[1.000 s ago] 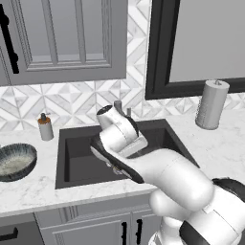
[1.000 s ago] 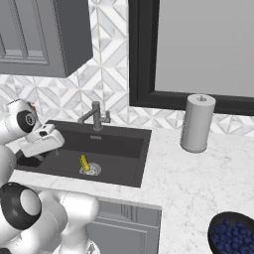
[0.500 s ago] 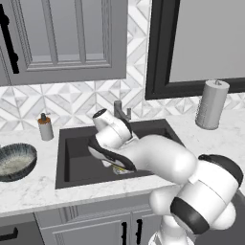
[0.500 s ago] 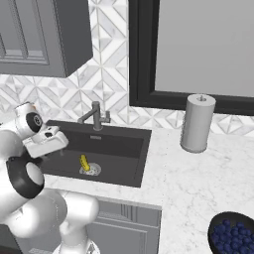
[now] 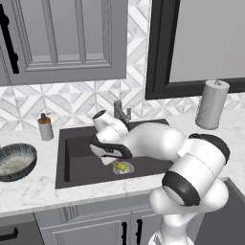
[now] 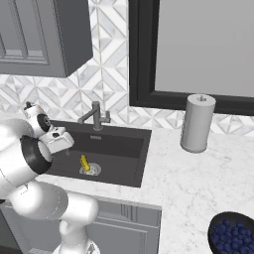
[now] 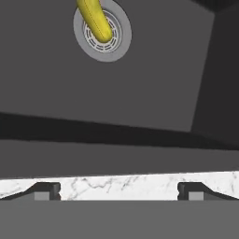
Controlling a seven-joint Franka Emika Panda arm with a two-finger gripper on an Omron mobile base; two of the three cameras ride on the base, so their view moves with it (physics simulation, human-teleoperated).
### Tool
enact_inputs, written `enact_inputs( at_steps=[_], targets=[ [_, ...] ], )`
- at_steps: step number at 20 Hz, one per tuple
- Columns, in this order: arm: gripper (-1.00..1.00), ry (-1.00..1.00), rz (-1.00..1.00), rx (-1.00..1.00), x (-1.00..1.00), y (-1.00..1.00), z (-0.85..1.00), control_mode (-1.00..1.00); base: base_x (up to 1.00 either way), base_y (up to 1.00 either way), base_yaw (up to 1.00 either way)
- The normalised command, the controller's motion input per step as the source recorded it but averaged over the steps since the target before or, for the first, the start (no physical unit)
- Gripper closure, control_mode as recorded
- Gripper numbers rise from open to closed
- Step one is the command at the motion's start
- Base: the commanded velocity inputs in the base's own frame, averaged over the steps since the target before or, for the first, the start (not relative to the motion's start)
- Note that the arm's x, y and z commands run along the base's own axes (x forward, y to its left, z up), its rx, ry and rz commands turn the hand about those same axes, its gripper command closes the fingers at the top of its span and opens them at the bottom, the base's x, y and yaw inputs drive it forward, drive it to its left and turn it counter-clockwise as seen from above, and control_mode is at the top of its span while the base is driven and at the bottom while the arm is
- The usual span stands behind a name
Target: Pick the cucumber from the sink and place it in the bowl. Then pick the bowl and place it in the microwave. Then close the microwave door and press the start button.
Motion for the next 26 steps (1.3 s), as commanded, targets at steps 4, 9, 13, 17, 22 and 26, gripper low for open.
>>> enact_inputs(
  at_steps=[4,9,13,17,22,26],
  targets=[
    [-1.0,0.03,0.0,0.0,0.43,0.0,-0.27,-1.0,0.0,0.0,0.0],
    [-1.0,0.01,0.0,0.0,0.39,0.0,-0.37,-1.0,0.0,0.0,0.0],
    [-1.0,0.0,0.0,0.0,0.28,0.0,-0.42,-1.0,0.0,0.0,0.0],
    [-1.0,0.0,0.0,0.0,0.18,0.0,-0.39,-1.0,0.0,0.0,0.0],
    [-1.0,-0.01,0.01,0.02,0.12,-0.27,-0.33,-1.0,0.0,0.0,0.0],
    [-1.0,-0.02,0.02,0.04,0.11,-0.26,-0.27,-1.0,0.0,0.0,0.0]
  ],
)
